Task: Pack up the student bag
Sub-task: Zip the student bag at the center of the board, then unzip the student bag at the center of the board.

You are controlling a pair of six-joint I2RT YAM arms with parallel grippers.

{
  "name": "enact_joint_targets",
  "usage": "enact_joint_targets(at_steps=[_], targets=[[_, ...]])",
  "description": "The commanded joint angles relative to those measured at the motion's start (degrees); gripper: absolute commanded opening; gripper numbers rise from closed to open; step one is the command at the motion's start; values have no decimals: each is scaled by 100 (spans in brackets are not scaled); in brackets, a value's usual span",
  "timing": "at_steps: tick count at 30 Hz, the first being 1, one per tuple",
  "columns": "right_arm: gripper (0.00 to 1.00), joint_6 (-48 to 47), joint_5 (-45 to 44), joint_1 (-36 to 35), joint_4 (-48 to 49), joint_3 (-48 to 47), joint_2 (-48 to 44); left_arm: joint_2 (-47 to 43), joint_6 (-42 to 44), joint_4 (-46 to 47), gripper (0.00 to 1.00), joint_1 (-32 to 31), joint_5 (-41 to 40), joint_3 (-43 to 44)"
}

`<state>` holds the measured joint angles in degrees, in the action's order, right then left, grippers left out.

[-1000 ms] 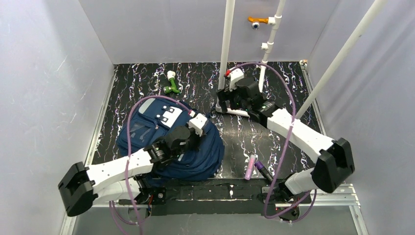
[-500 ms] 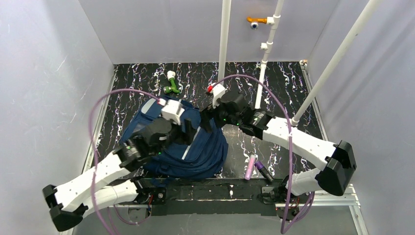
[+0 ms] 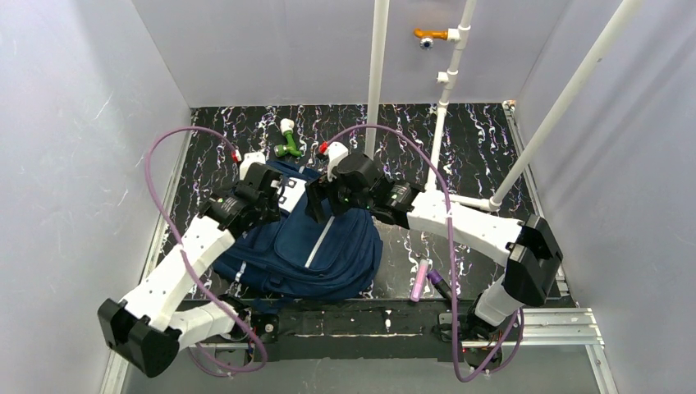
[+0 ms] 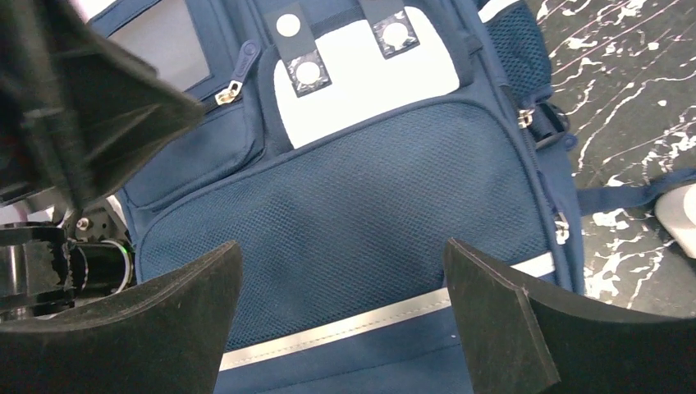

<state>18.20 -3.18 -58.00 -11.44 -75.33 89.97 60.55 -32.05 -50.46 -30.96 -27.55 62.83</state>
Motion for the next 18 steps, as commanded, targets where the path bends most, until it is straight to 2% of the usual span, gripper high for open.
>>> enact_joint_targets(at_steps=[1, 7, 15, 18], targets=[[98, 179, 42, -187, 317, -154, 87, 182, 477, 568, 42, 313, -179, -154], [98, 213, 15, -203, 402, 112, 119, 800, 617, 1025, 39, 449, -136, -126], [98, 149, -20, -203, 433, 150, 183, 1046, 742, 1205, 36, 494, -206, -187], [98, 175, 57, -203, 452, 130, 268, 982, 710, 1194, 30, 494, -267, -284]])
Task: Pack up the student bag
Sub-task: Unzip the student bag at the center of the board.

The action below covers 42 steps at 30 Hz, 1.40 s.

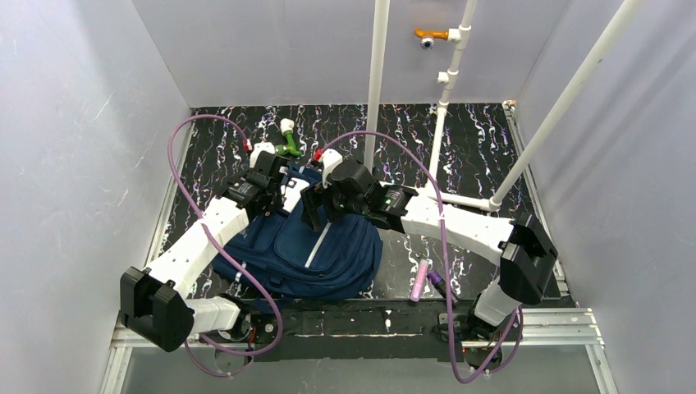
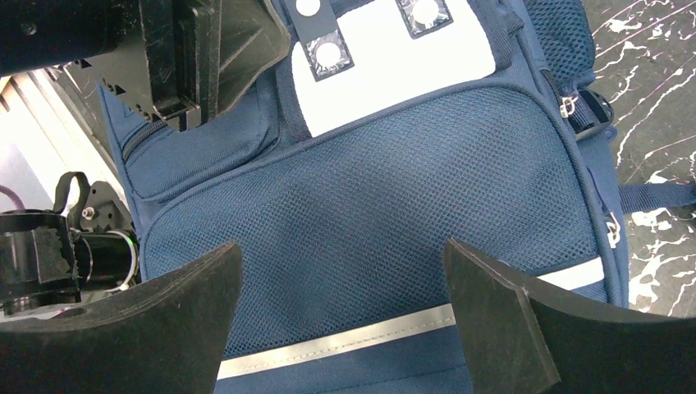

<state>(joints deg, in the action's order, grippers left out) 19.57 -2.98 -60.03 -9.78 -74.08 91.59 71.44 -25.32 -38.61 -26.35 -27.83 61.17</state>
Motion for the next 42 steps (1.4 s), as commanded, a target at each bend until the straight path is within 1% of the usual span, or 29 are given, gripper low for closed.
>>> enact_joint_targets(at_steps=[1, 5, 8, 10, 13, 17, 19, 22, 25, 29, 32, 34, 35, 39, 42], targets=[[98, 38, 50, 0, 277, 0, 132, -140, 29, 11, 29, 33, -258, -169], [99, 47, 52, 0, 283, 8, 165, -253, 40, 74, 28, 104, -240, -332], [98, 55, 69, 0, 275, -2, 188, -264, 9, 133, 31, 195, -40, -404], [98, 68, 76, 0, 275, 6, 202, -252, -39, 140, 31, 245, 96, -417], [98, 97, 79, 0, 275, 30, 226, -366, -128, 136, 31, 282, 103, -519], [98, 166, 139, 0, 358, 40, 298, -498, -159, 396, 27, 335, 318, -767], [98, 183, 219, 0, 344, -16, 363, -565, -166, 511, 24, 338, 367, -859], [98, 175, 213, -24, 323, -75, 420, -707, -88, 707, 11, 344, 429, -984], [98, 70, -91, -130, 276, -198, 418, -856, 41, 790, 4, 350, 497, -1012], [98, 127, -87, -158, 471, -469, 424, -1074, 161, 810, 3, 343, 506, -1026], [96, 358, -60, -143, 710, -789, 617, -1294, 180, 820, 0, 350, 526, -1077], [94, 552, -20, -113, 868, -1059, 851, -1421, 137, 799, 0, 345, 506, -1114], [89, 658, -26, -95, 1072, -1127, 957, -1472, 111, 796, 0, 347, 499, -1134], [64, 1276, -113, 63, 1681, -1183, 1420, -1711, -61, 748, 0, 347, 383, -1207], [48, 1617, -241, 165, 2154, -1048, 1720, -1873, -112, 736, 0, 349, 363, -1290]])
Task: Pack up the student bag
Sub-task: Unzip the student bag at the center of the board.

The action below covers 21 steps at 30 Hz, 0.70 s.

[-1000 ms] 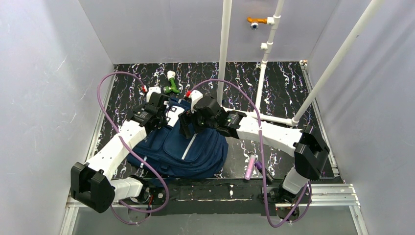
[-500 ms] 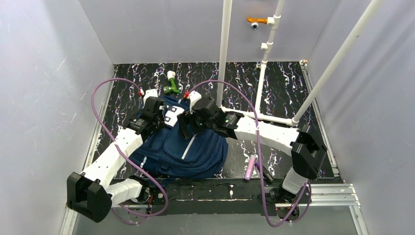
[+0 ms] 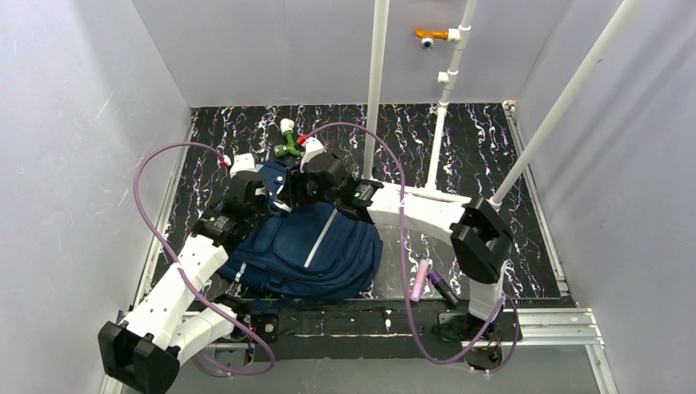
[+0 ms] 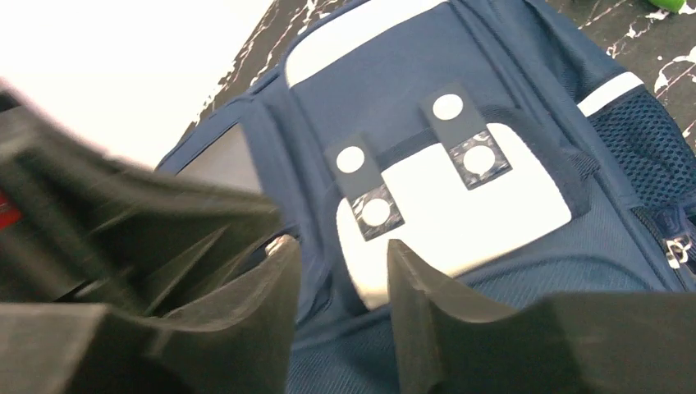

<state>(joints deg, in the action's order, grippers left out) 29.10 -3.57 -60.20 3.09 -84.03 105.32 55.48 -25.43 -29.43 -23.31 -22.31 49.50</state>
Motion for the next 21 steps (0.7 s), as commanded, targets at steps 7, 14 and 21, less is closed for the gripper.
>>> enact_joint_targets(at_steps=[7, 14, 21], targets=[[32, 874, -24, 269, 1003, -170, 965, -529, -184, -673, 0, 40, -231, -260], [60, -998, 1207, 269, 36, -327, 481, -973, -365, -1860, 30, 44, 190, 444], [71, -2538, 2050, 217, -1222, -957, 412, -1033, -1129, -2969, 75, 55, 66, 1182]])
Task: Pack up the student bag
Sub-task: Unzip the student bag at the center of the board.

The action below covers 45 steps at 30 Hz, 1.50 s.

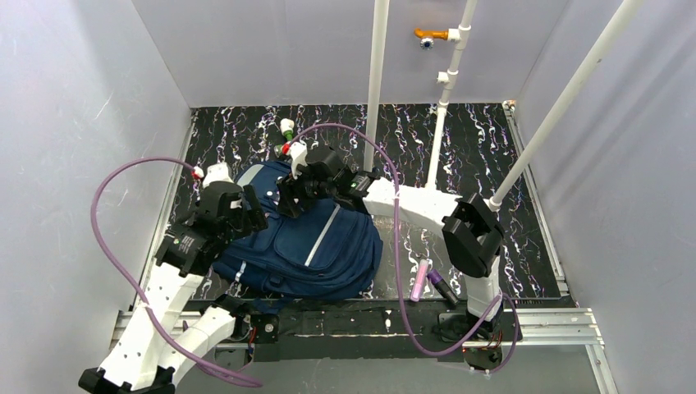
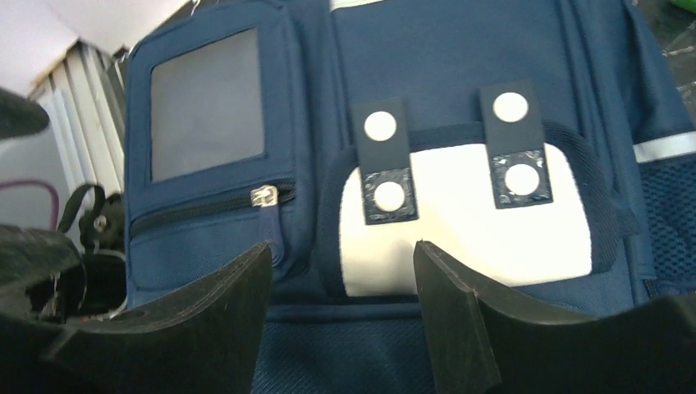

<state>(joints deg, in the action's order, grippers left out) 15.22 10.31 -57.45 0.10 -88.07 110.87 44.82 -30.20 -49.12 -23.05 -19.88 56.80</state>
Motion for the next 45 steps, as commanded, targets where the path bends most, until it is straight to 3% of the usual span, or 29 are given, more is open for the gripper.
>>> enact_joint_targets(at_steps=[1, 4, 7, 11, 22, 31, 34, 35, 36, 41, 45], targets=[[68, -1255, 728, -82, -1062, -701, -48, 39, -808, -1086, 75, 28, -251, 532], [55, -1462, 634, -214, -1174, -873, 97, -55, -941, -1109, 75, 26, -551, 810], [55, -1505, 470, -373, -1084, -914, 110, -227, -849, -984, 75, 28, -1178, 1005], [55, -1505, 413, -490, -1174, -1145, 313, -543, -760, -864, 74, 24, -1441, 1044], [55, -1800, -130, -597, -1527, -1464, 704, -1143, -442, -700, 72, 26, -1226, 1041], [27, -1876, -573, -888, -1973, -1816, 726, -1120, -598, -718, 72, 23, -1346, 950], [15, -1622, -412, -917, -1767, -1686, 526, -914, -1300, -924, 65, 24, -1415, 708], [4, -1567, -410, -910, -1611, -1498, 425, -864, -1587, -871, 64, 27, -1370, 497], [1, -1418, -410, -899, -1426, -1328, 324, -780, -1729, -792, 65, 30, -1322, 255], [1, -1196, -85, -801, -831, -800, 20, -144, -2236, -842, 68, 433, -694, -97], [1, -1075, 293, -725, -385, -497, -155, -100, -1905, -540, 74, 1367, -201, -276]])
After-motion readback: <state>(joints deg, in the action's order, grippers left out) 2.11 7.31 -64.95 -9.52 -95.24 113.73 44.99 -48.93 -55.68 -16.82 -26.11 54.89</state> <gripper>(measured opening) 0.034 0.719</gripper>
